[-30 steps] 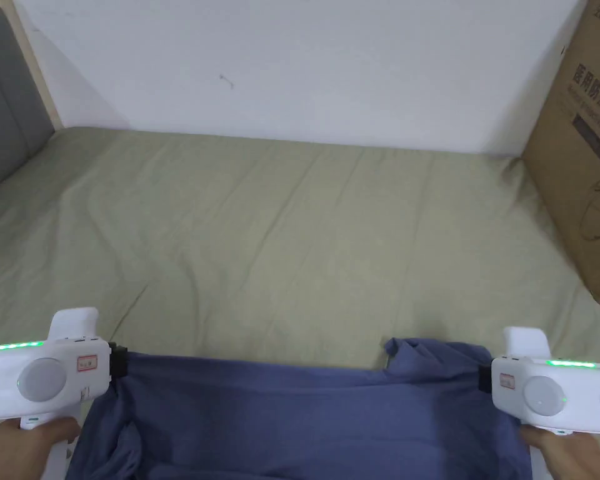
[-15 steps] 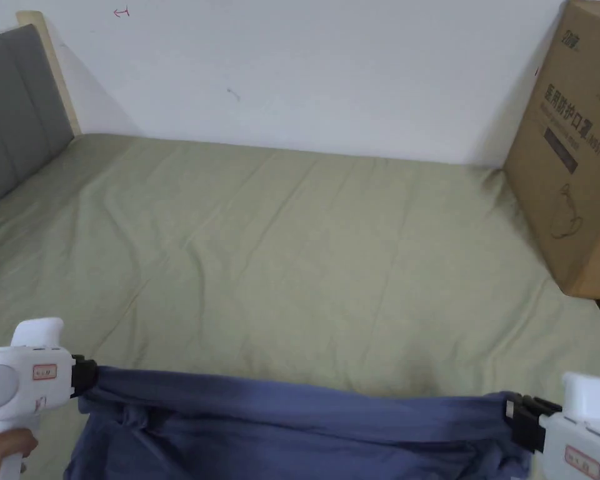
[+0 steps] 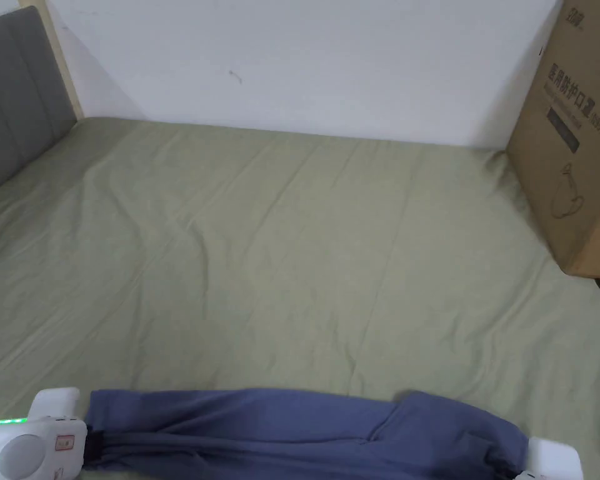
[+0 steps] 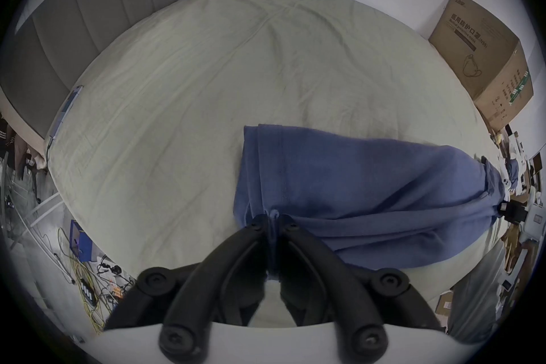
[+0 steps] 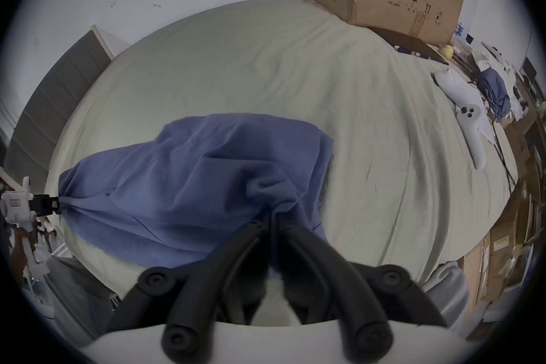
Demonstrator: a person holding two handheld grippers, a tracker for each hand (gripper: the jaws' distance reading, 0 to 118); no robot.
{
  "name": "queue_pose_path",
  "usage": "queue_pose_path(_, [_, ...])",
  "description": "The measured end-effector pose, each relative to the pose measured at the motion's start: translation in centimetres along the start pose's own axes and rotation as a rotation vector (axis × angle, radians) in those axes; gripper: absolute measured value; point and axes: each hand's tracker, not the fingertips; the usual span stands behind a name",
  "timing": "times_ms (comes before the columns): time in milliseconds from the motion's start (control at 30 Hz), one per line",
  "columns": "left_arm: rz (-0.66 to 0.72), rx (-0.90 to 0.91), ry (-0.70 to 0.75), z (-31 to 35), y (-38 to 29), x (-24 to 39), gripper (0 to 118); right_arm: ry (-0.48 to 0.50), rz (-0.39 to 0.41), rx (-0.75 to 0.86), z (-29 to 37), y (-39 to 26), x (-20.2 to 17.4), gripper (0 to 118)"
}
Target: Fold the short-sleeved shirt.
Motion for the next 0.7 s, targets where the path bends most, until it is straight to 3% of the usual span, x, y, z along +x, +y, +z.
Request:
queue_pose_path(33, [0.001,-0.002,-0.005,0.4,0.4,0.2,65,-0.002,0.000,0.009,0.9,0.4,-0.3,63])
queue_pose_path(67, [0.014,-0.004,-0.028,0.8,0.7,0.2,88,-0.005,-0.002,0.030,1.8,0.9,-0.5,77])
queue_pose_path(167, [0.057,0.040,-0.073,3.1,2.0,0.7,99,0.021,-0.006,0.173,4.9,3.0,-1.5,84])
queue_pose_path(467, [-0.031,0.630,-0.160,15.4,7.3,8.0,100,0.055,0.067,0.718,15.2,10.7,-7.3,85])
queue_pose_path(600, [-0.057,0.784,-0.118,17.7,8.2,10.7,98,0.006,0.136,0.862,17.0,11.8,-10.3,84])
queue_pose_path(667, [-0.058,0.832,-0.125,18.3,8.3,11.6,81,-0.022,0.172,0.901,17.5,12.0,-11.5,70])
queue_pose_path(700, [-0.062,0.848,-0.130,17.8,8.3,11.3,61,-0.039,0.181,0.914,17.6,11.9,-12.0,56])
